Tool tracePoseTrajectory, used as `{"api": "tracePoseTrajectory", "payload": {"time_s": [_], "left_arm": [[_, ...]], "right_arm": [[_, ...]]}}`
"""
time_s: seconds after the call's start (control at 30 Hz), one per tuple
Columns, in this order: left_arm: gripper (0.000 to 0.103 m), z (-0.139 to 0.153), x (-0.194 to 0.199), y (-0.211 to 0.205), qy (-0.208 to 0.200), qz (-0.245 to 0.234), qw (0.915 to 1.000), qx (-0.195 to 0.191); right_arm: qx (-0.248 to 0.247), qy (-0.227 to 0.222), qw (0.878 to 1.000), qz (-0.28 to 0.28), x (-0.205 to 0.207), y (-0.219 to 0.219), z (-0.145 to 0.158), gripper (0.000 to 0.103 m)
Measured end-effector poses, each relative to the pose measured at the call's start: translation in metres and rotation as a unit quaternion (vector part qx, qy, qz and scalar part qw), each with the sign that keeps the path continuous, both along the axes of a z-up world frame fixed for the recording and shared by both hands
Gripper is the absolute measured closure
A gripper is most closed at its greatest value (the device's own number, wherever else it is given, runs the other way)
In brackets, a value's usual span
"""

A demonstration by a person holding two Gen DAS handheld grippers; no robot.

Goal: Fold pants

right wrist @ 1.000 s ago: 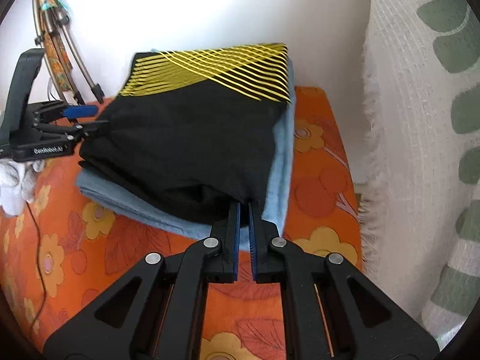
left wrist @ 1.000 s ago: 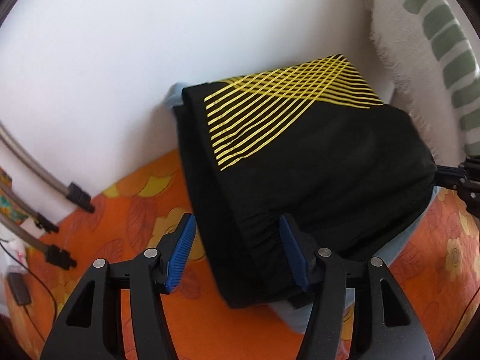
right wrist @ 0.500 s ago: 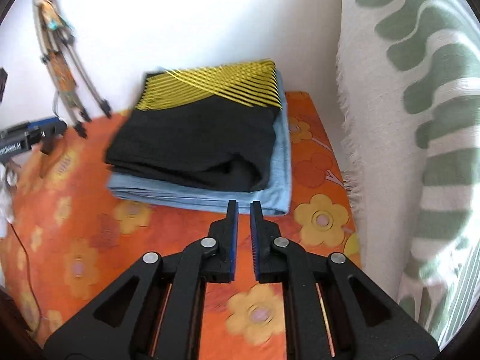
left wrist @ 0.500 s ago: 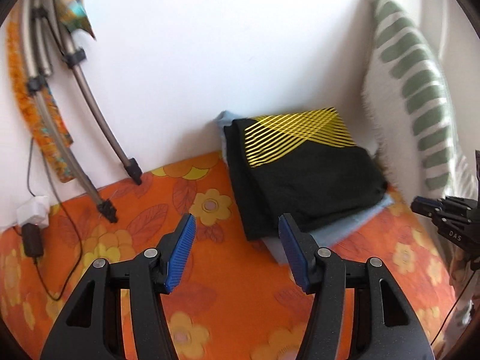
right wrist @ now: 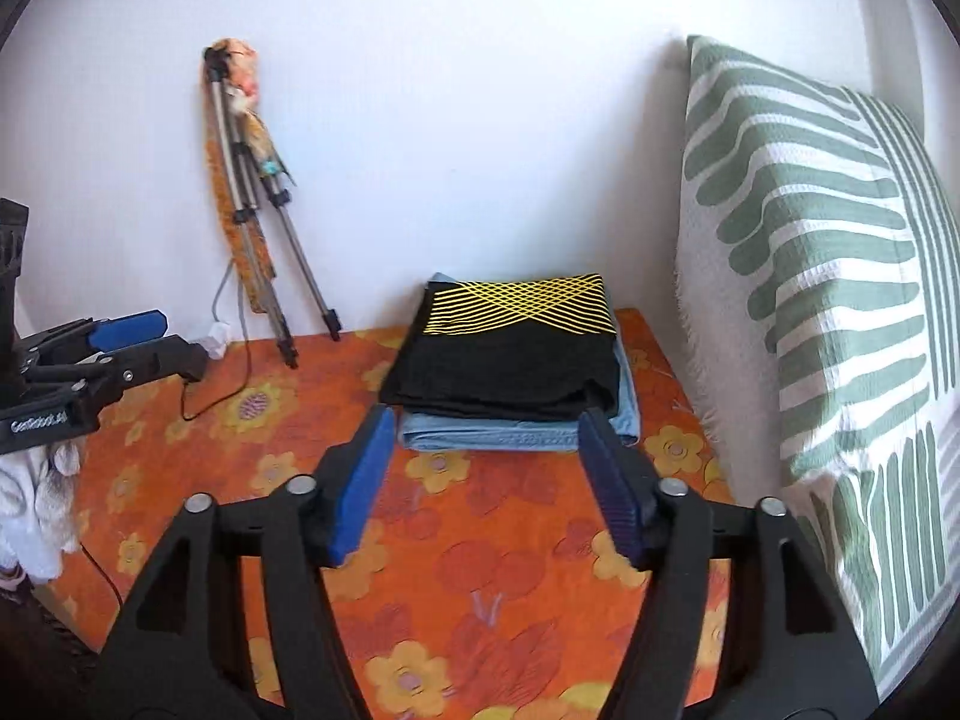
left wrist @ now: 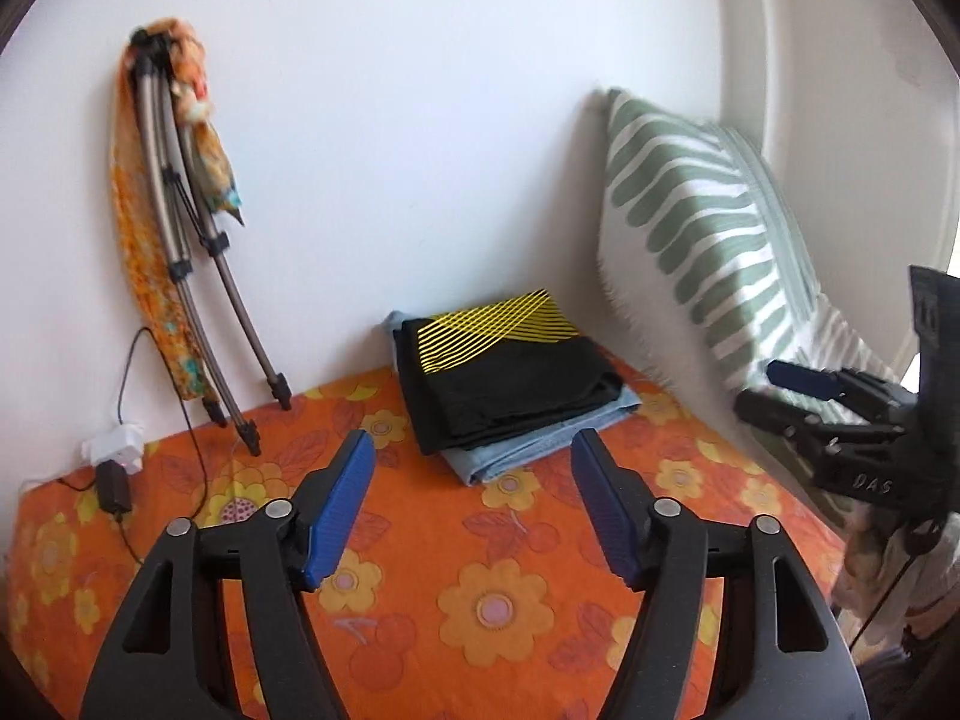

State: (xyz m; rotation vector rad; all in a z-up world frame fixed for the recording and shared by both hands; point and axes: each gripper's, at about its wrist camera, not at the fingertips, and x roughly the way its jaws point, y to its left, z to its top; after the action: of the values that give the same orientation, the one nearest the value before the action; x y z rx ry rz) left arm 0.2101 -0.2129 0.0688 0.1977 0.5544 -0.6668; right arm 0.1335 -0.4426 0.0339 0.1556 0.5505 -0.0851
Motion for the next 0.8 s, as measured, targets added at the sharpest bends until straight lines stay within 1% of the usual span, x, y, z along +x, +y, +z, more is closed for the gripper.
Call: {"api": "tracePoseTrajectory", "payload": {"time_s": [0.07, 0.13, 0.23, 0.3, 0.37, 0.47, 0.53, 0.57, 0.63, 0.7, 0.77, 0.8], "left_arm": [[0.031, 0.004, -0.013, 0.009, -0.005, -0.004, 0.9999, -0.009], [0.026, 0.006, -0.025, 0.018, -0.009, -0.007, 0.9998, -0.018], [0.023, 0.003, -0.039, 0.034, -0.018, -0.009, 0.9995, -0.023], [0.023, -0.001, -0.045, 0.047, -0.013, -0.008, 0.9994, -0.03], [0.022, -0.007, -0.048, 0.057, -0.006, -0.009, 0.9995, -0.031], [0.022, -0.019, -0.05, 0.071, 0.0, -0.008, 0.9997, -0.024], [0.022, -0.025, -0.051, 0.078, 0.005, -0.005, 0.9996, -0.029], [0.022, -0.029, -0.049, 0.083, 0.012, -0.005, 0.9994, -0.033], [0.022, -0.035, -0.045, 0.087, 0.021, -0.005, 0.9994, -0.028], [0.022, -0.039, -0.045, 0.093, 0.007, 0.012, 0.9997, -0.019], [0.021, -0.044, -0.045, 0.097, -0.008, 0.026, 0.9996, -0.012], [0.02, -0.047, -0.043, 0.098, -0.004, 0.03, 0.9995, -0.007]], "right_arm": [[-0.003, -0.007, 1.0, -0.009, -0.014, 0.015, 0.003, 0.024], [-0.001, -0.013, 1.0, -0.02, -0.026, 0.027, 0.005, 0.017], [0.002, -0.024, 0.999, -0.034, -0.042, 0.046, 0.005, 0.014], [-0.003, -0.032, 0.998, -0.049, -0.05, 0.056, 0.005, 0.01], [-0.007, -0.041, 0.997, -0.067, -0.058, 0.065, 0.004, 0.001], [-0.011, -0.047, 0.995, -0.088, -0.064, 0.074, 0.005, 0.0], [-0.019, -0.049, 0.994, -0.1, -0.066, 0.081, 0.007, 0.0], [-0.028, -0.052, 0.993, -0.103, -0.067, 0.086, 0.008, 0.0], [-0.054, -0.059, 0.991, -0.111, -0.069, 0.096, 0.007, 0.0], [-0.078, -0.064, 0.988, -0.117, -0.069, 0.105, 0.0, 0.0], [-0.081, -0.055, 0.989, -0.112, -0.064, 0.11, -0.006, 0.0], [-0.077, -0.052, 0.99, -0.106, -0.061, 0.112, -0.009, 0.0]]}}
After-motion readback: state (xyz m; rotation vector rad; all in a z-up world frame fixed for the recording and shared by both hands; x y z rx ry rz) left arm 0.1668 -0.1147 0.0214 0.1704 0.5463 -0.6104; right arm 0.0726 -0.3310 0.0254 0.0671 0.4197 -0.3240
